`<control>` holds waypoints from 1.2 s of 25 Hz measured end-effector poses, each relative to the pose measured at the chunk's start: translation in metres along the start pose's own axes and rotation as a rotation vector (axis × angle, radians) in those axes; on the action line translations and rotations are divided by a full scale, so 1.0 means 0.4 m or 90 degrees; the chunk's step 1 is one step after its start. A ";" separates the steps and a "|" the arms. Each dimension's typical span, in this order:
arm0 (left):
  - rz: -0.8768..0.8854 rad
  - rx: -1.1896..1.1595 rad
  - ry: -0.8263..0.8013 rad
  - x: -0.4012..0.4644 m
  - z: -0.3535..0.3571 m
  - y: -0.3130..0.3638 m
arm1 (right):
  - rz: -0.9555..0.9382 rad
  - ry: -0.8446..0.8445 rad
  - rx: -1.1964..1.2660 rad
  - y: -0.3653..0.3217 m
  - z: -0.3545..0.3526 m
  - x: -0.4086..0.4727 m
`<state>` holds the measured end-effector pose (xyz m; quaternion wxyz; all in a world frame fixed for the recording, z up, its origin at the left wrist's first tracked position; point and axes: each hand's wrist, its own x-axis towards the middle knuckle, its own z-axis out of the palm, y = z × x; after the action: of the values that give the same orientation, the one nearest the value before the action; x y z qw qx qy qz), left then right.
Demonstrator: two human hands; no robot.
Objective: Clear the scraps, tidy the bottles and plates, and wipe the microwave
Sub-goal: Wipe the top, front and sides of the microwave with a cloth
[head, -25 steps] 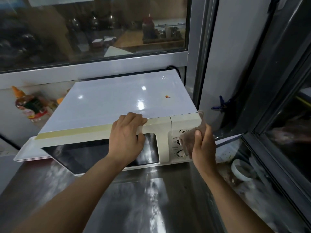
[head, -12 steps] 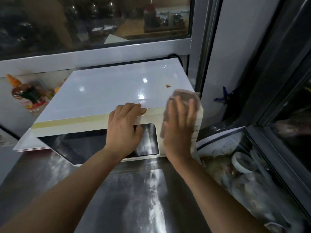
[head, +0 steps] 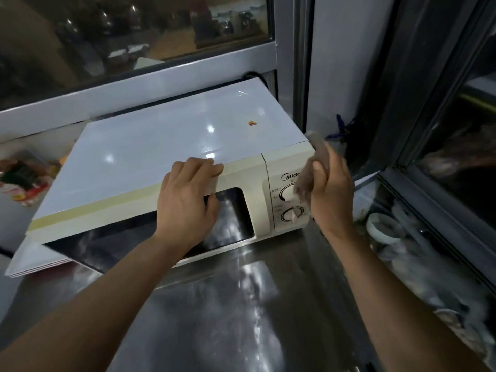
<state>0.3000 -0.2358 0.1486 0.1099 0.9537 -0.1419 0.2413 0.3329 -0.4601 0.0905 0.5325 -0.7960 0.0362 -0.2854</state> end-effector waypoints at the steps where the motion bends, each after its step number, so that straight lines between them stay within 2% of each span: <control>1: 0.021 0.002 0.001 0.002 0.000 -0.010 | 0.046 0.037 0.000 0.007 -0.014 -0.010; 4: 0.089 0.003 0.017 0.007 0.001 -0.035 | 0.128 0.186 0.029 0.014 -0.042 -0.077; 7: 0.123 -0.004 0.032 0.018 0.001 -0.048 | 0.076 0.207 0.057 -0.028 -0.007 -0.116; 9: 0.136 -0.005 0.042 0.024 0.002 -0.055 | 0.028 0.208 0.013 -0.059 0.046 -0.109; 13: 0.170 -0.004 0.073 0.026 0.014 -0.066 | 0.081 0.311 -0.006 -0.107 0.142 -0.105; 15: 0.174 0.005 0.085 0.026 0.022 -0.070 | 0.059 0.301 0.002 -0.118 0.185 -0.152; 17: 0.181 0.014 0.108 0.027 0.030 -0.076 | -0.024 0.266 -0.009 -0.118 0.213 -0.206; 20: 0.186 0.024 0.139 0.027 0.039 -0.077 | -0.075 0.219 -0.063 -0.096 0.188 -0.186; 24: 0.183 0.036 0.152 0.027 0.046 -0.078 | -0.014 0.246 -0.044 -0.041 0.111 -0.084; 28: 0.177 0.049 0.156 0.023 0.046 -0.075 | 0.148 0.231 0.001 0.042 0.066 -0.065; 30: 0.173 0.051 0.155 0.022 0.045 -0.072 | 0.106 0.227 -0.001 0.025 0.077 -0.071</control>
<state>0.3243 -0.2158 0.1335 0.0544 0.8932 -0.2455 0.3728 0.3269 -0.4284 0.0617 0.5386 -0.7276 0.1957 -0.3771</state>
